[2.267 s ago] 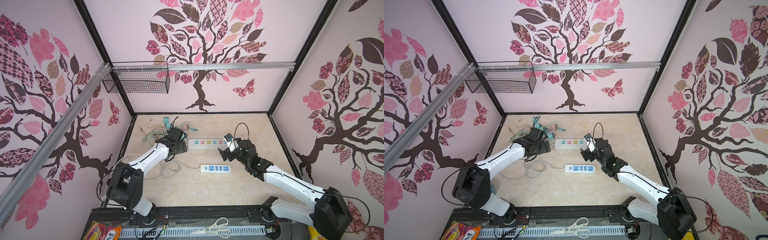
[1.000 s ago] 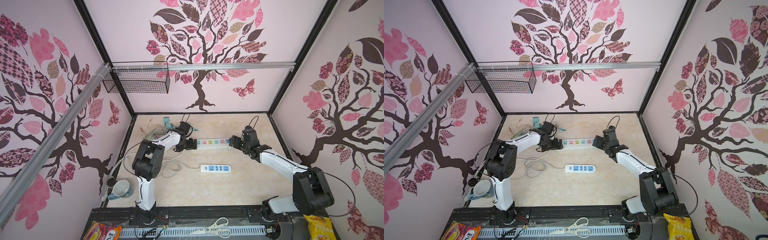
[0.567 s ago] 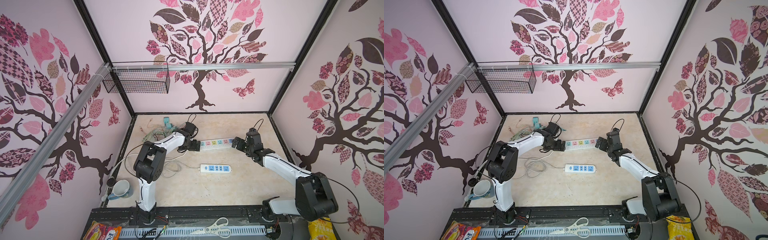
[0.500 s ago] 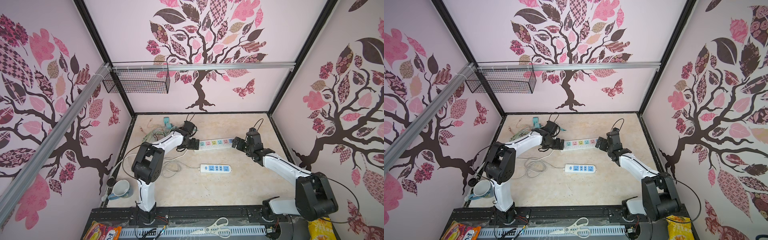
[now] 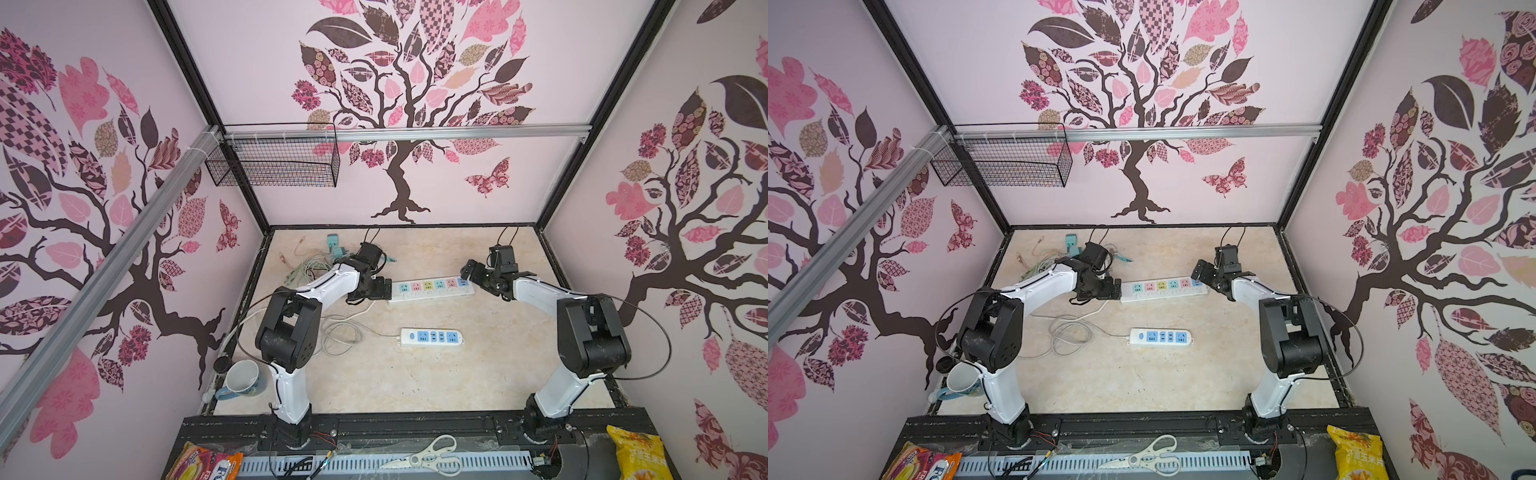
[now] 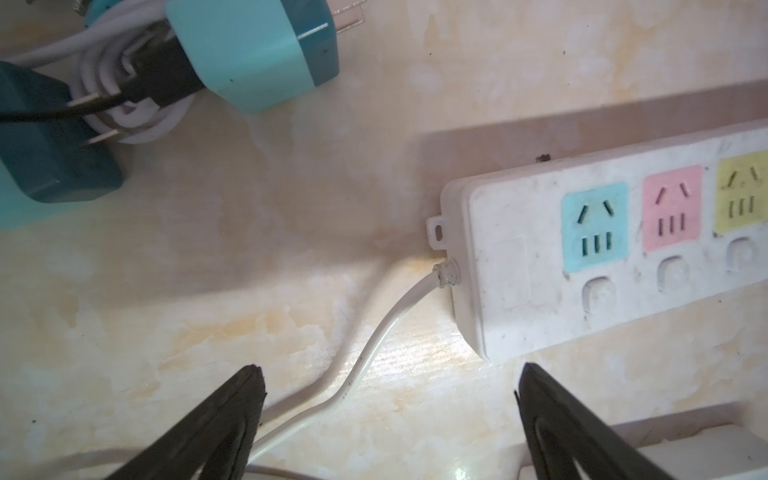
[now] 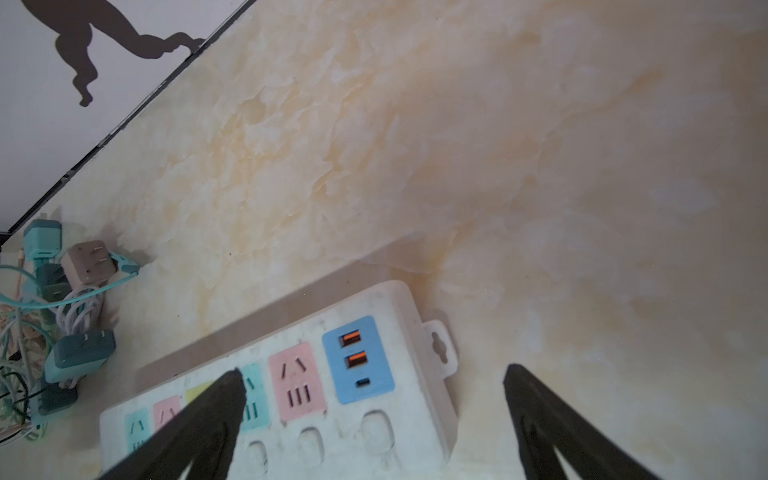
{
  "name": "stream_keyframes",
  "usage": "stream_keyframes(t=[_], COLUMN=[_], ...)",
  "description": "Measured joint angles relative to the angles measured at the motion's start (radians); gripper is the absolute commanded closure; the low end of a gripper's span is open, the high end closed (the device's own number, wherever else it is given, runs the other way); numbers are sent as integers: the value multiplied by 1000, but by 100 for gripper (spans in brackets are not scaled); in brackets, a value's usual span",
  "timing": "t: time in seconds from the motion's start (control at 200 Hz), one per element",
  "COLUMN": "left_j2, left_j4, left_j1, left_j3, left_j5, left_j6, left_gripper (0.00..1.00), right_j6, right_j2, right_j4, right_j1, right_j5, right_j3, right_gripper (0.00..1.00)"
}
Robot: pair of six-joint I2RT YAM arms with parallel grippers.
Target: Insert the plug
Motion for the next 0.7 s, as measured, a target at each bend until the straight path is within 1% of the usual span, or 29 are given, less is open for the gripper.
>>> stream_keyframes(t=[0.135,0.29,0.465,0.7], left_j2=[0,0,0,-9], left_j4=[5,13,21,20], left_j1=[1,6,11,11], left_j3=[-6,-18,-47,-80], left_j5=[11,33,50,65], left_j6=[-6,-10,-10,-8], left_gripper=[2,2,2,2], right_j6=[-37,-66,-73,-80], right_j2=[82,90,78,16], right_j4=[-46,-68,-53,-43], right_j1=[-16,-9,8,18], right_j5=[-71,-144,-198,-209], right_j3=[73,77,7,-69], right_gripper=[0,0,0,0])
